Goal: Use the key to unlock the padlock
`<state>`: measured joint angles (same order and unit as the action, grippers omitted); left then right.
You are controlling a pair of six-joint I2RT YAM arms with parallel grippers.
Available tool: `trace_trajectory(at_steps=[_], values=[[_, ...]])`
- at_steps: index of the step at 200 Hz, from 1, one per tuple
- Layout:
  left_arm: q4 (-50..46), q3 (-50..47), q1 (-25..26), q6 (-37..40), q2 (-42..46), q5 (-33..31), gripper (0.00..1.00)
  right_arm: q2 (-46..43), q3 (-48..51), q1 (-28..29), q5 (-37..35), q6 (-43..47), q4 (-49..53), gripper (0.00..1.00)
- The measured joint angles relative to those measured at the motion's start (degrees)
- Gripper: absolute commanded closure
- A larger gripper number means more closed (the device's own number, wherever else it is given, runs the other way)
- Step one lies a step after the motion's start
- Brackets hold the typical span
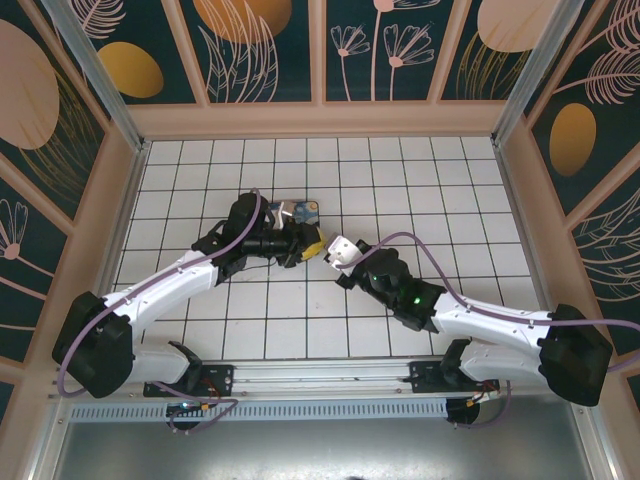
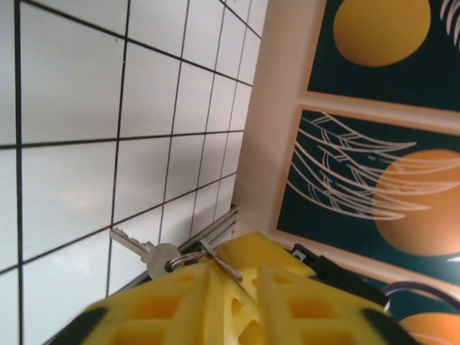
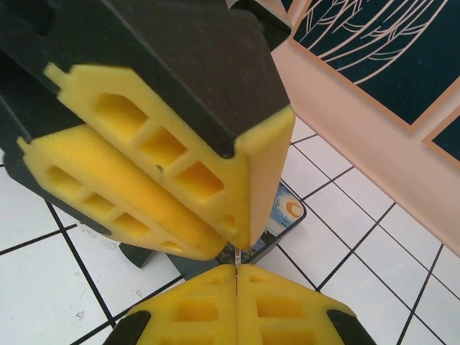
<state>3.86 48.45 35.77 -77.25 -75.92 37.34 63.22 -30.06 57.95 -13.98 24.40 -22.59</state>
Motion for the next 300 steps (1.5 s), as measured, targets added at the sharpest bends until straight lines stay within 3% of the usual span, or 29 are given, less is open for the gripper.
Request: trace_trajectory(at_steps=[26,51,66,103,145,230,300], values=[[-0.7,0.1,-1.5,1.0,0.0,-0.3,0.55,-0.1,0.0,-1.0,2.1,-2.7,2.2,1.0],[-5.6,2.2,-2.9,6.6,0.0,-1.9,0.57,-0.4,-0.2,-4.9,9.4,-7.6,7.0,1.0],[-8.4,4.9,-3.0,13.6,0.0,-2.3,0.57,-0.7,-0.9,-8.6,16.6,-11.6,10.4,1.0],[-14.6,10.6,-3.0,39.4,1.6,-3.7,0.58,-0.3,-3.6,-20.0,39.4,-23.1,13.9,1.0],[-15.3,10.6,-3.0,53.7,0.3,0.1,0.59,1.7,-6.5,-22.2,56.3,-31.1,15.0,1.0],[-10.0,2.7,-3.0,56.4,3.2,8.5,0.58,3.0,-6.7,-24.6,65.3,-39.5,13.9,1.0],[-4.6,0.4,-3.0,54.4,3.3,10.3,0.57,4.0,-7.0,-24.9,67.9,-43.5,8.8,1.0]])
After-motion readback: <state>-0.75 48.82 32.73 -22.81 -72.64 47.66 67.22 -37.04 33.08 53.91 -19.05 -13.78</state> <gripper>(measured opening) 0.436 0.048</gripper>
